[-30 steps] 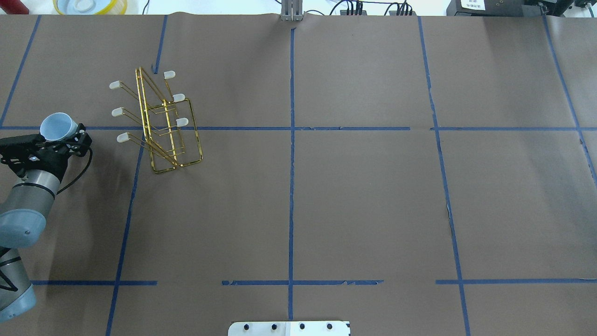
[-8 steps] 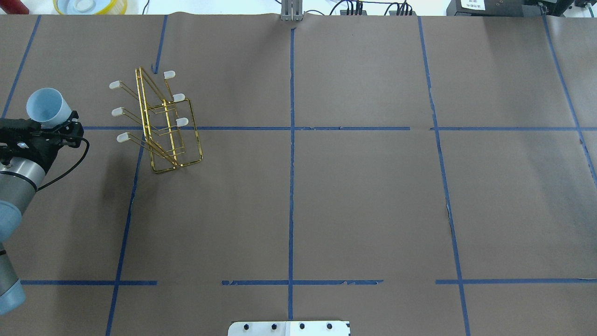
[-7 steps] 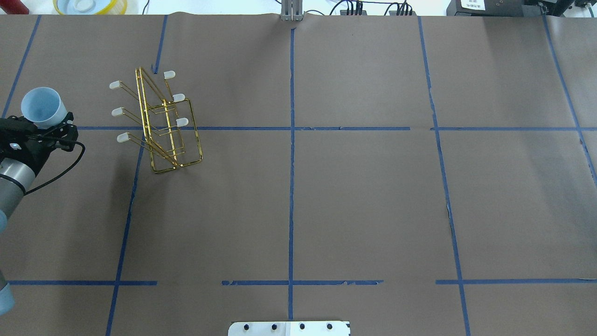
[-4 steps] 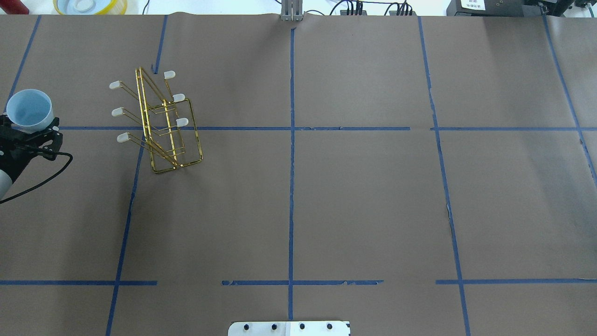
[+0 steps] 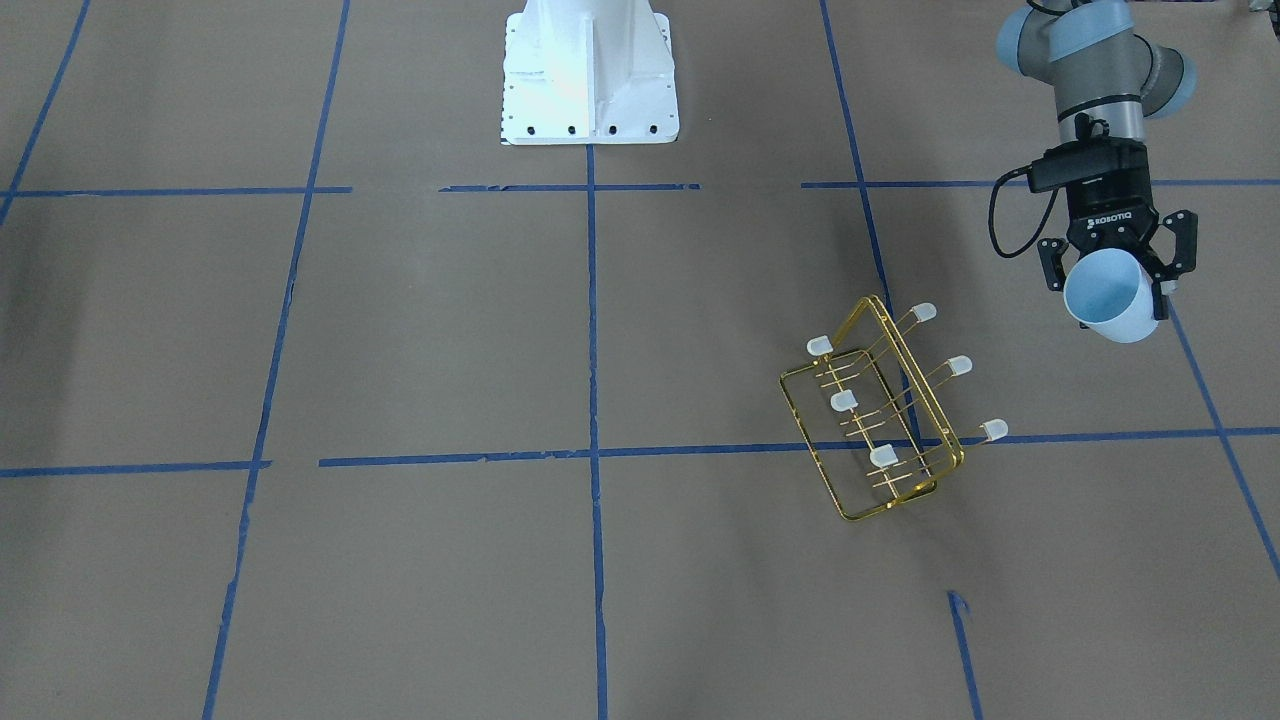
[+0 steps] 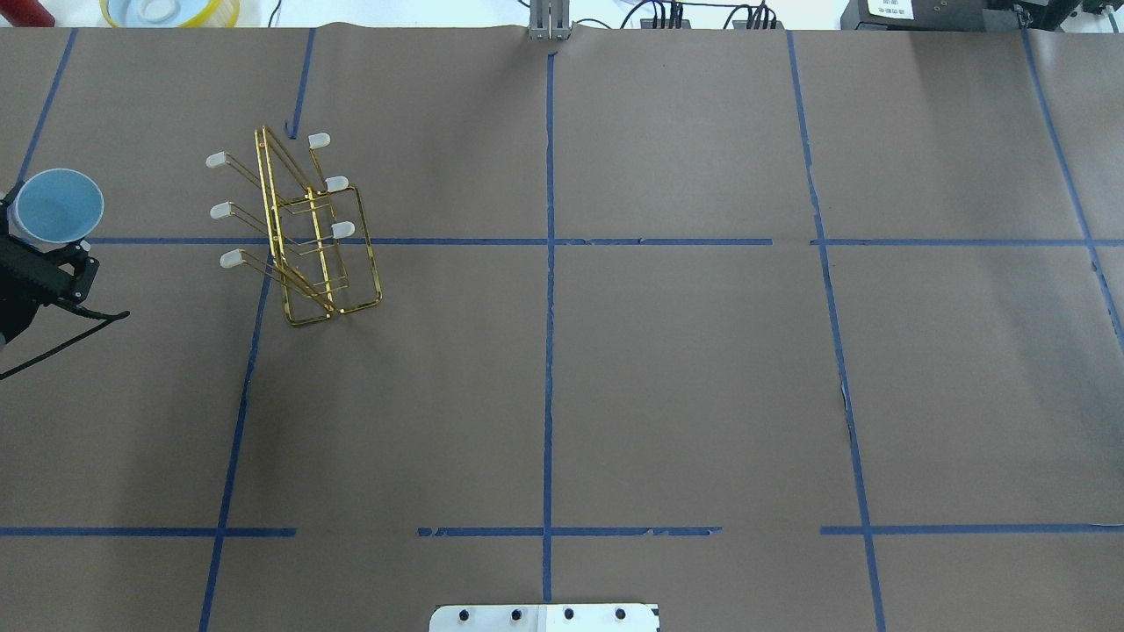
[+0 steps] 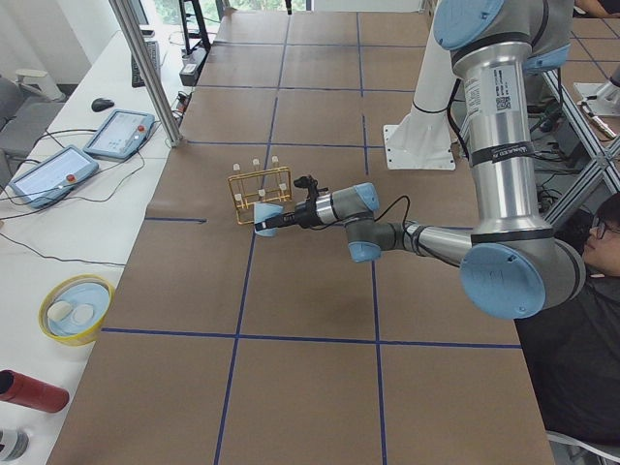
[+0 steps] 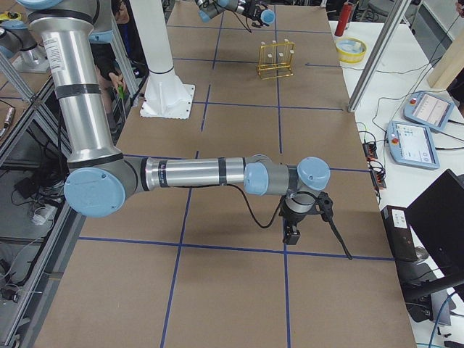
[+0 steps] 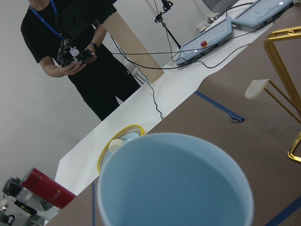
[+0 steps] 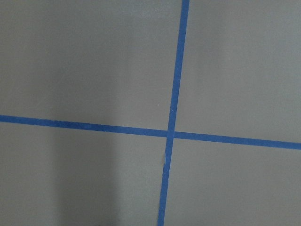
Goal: Hang cup on cup holder
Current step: 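Rotate the left wrist to turn the cup sideways toward the gold rack, then push the cup onto a white-tipped peg of the gold rack with the left gripper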
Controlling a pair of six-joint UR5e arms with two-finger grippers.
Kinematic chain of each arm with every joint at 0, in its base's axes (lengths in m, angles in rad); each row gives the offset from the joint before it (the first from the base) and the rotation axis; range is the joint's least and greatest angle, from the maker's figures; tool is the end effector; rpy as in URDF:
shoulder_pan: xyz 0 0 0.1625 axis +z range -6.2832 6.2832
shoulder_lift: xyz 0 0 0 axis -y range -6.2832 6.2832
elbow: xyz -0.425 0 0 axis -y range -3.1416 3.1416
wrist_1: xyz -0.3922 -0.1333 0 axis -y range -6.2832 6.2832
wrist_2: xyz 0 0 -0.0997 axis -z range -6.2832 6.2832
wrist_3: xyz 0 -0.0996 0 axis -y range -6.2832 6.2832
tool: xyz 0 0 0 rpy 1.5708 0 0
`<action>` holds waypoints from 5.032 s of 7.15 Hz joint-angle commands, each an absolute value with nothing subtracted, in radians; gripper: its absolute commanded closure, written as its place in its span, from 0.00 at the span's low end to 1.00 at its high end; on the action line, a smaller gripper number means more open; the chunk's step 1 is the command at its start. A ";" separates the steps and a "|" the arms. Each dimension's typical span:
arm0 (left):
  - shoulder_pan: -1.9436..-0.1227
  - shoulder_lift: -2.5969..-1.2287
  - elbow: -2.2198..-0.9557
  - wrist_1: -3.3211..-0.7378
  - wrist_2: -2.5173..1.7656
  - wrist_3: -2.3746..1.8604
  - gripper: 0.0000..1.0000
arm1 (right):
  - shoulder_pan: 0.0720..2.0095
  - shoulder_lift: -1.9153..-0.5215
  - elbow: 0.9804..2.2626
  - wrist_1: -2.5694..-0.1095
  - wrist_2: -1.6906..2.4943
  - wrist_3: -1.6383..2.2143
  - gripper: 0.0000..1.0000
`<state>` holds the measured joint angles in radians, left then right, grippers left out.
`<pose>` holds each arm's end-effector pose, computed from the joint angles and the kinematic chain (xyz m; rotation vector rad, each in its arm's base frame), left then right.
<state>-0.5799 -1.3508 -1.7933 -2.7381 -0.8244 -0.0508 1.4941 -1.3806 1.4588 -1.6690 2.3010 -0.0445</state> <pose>0.2293 -0.3904 0.5130 1.2889 -0.0169 0.3716 0.0230 -0.5730 0.6254 -0.0309 -0.7302 -0.1085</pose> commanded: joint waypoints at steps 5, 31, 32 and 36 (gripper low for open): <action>-0.528 -1.356 -1.858 -2.738 -0.464 0.865 1.00 | 1.494 -1.381 1.459 -1.669 2.301 -0.044 0.00; -0.296 -1.662 -1.626 -2.454 0.029 1.155 1.00 | 1.494 -1.381 1.459 -1.669 2.301 -0.044 0.00; -0.296 -1.667 -1.621 -2.454 0.029 1.155 1.00 | 1.494 -1.381 1.459 -1.669 2.301 -0.044 0.00; -0.288 -1.677 -1.589 -2.453 0.028 1.155 1.00 | 1.494 -1.381 1.459 -1.669 2.301 -0.044 0.00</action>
